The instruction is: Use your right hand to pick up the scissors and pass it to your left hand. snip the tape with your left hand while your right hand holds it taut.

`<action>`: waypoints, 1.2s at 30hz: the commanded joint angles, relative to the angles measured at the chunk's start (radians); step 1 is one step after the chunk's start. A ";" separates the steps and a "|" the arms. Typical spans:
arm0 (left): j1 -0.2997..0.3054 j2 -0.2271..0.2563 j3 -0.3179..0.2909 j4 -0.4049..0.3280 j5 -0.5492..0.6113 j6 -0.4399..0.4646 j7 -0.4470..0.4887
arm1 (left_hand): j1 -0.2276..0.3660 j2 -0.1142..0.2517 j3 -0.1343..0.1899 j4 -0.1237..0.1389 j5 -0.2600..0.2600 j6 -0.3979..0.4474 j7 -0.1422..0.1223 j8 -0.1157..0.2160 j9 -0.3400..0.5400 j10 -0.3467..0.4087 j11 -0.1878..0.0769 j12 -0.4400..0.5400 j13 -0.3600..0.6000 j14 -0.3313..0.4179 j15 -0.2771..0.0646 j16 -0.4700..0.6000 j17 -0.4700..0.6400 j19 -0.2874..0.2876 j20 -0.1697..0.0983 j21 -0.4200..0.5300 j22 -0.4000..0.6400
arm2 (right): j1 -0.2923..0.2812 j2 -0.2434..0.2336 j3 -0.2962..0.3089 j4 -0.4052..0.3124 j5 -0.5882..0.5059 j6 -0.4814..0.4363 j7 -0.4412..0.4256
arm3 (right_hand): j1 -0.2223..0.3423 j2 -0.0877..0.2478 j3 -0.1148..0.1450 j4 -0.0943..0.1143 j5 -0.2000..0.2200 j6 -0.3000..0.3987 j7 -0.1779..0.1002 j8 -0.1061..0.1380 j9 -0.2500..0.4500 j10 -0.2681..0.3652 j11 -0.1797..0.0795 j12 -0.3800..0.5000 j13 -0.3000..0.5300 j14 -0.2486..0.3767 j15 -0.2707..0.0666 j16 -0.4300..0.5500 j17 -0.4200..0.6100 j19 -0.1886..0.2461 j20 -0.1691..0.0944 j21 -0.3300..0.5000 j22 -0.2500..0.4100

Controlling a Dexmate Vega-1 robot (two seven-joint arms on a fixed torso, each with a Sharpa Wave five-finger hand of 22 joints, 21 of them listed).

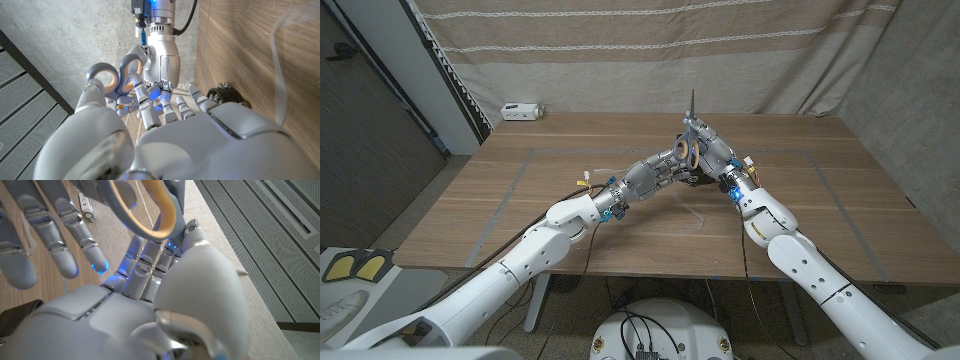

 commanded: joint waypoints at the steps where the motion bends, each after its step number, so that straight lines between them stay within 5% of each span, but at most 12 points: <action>1: 0.003 -0.006 0.006 0.003 -0.004 0.007 -0.008 | 0.020 0.001 0.010 0.000 -0.002 0.015 -0.007 0.007 -0.001 0.018 -0.010 0.000 -0.005 0.001 -0.025 -0.006 -0.005 0.001 -0.003 0.009 0.003 | 0.000 0.000 -0.007 0.002 -0.022 0.007 -0.009 | 0.140 0.130 0.005 -0.001 0.007 0.006 -0.009 0.001 0.002 0.007 0.000 -0.002 0.001 0.036 -0.045 -0.001 0.001 -0.008 -0.166 0.013 0.002; 13: 0.002 -0.002 0.012 -0.003 0.006 0.005 -0.014 | 0.030 0.005 0.013 0.015 -0.012 0.043 -0.012 0.010 -0.002 0.138 -0.046 0.037 -0.019 0.068 -0.056 0.006 -0.021 -0.003 -0.007 0.023 0.014 | -0.003 -0.004 -0.010 0.001 -0.051 0.022 -0.020 | 0.140 0.130 0.003 0.000 0.007 0.007 -0.011 0.001 0.003 0.009 0.000 -0.003 0.001 0.038 -0.045 -0.002 0.001 -0.016 -0.166 0.022 0.003; 36: 0.002 -0.009 0.021 -0.001 -0.002 0.011 -0.025 | 0.022 0.011 0.012 0.026 -0.021 0.011 -0.018 -0.011 -0.003 0.180 -0.058 0.054 -0.007 0.127 -0.063 0.032 -0.006 -0.018 0.004 0.030 0.018 | -0.008 -0.014 -0.021 -0.013 -0.082 0.037 -0.024 | 0.141 0.129 0.002 -0.001 0.008 0.009 -0.012 -0.001 0.003 0.012 0.003 -0.006 0.001 0.038 -0.045 -0.005 0.001 -0.030 -0.166 0.045 0.004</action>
